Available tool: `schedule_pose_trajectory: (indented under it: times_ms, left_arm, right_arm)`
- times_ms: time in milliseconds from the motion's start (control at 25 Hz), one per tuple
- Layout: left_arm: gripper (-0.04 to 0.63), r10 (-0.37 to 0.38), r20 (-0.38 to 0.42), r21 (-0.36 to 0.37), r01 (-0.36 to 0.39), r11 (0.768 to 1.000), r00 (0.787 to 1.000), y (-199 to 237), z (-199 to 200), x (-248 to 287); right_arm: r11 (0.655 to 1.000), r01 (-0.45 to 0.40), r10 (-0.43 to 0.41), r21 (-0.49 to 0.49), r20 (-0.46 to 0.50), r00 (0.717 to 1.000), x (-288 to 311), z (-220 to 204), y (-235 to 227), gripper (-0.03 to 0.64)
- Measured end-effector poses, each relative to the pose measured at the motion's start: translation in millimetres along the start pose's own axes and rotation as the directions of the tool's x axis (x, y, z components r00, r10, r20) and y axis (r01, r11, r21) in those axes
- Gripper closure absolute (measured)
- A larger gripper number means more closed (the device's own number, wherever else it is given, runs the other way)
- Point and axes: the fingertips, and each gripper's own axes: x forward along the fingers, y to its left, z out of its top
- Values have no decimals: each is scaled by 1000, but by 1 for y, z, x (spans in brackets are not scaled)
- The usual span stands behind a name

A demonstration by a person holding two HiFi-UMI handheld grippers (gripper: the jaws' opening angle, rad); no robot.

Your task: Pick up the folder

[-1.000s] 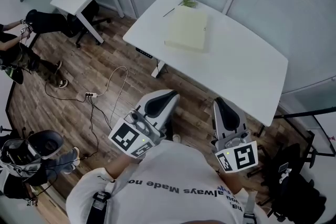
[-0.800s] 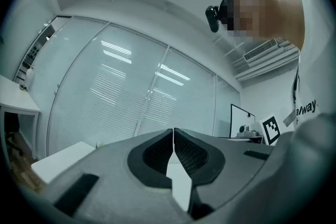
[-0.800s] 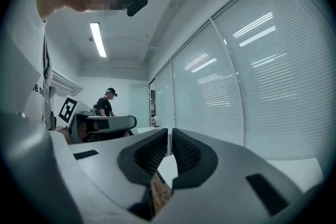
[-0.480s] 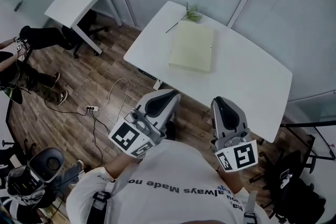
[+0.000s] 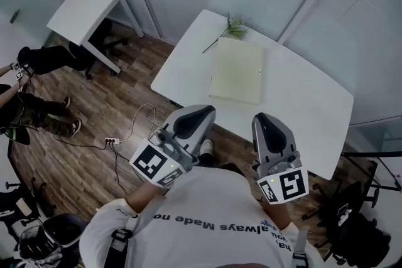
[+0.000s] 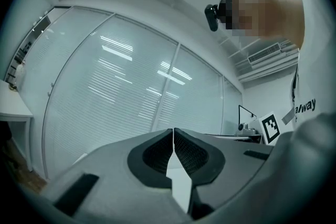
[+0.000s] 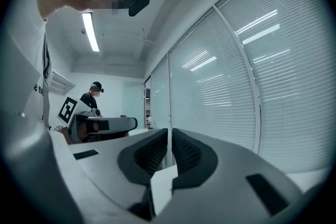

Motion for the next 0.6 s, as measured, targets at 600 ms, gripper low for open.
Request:
schedule_pose_trajectory:
  times_ms: [600]
  left_arm:
    - [578, -4, -20, -25, 4, 1000, 1000, 42, -4, 30]
  right_arm:
    - [1000, 24, -24, 10, -12, 1000, 43, -5, -31, 586]
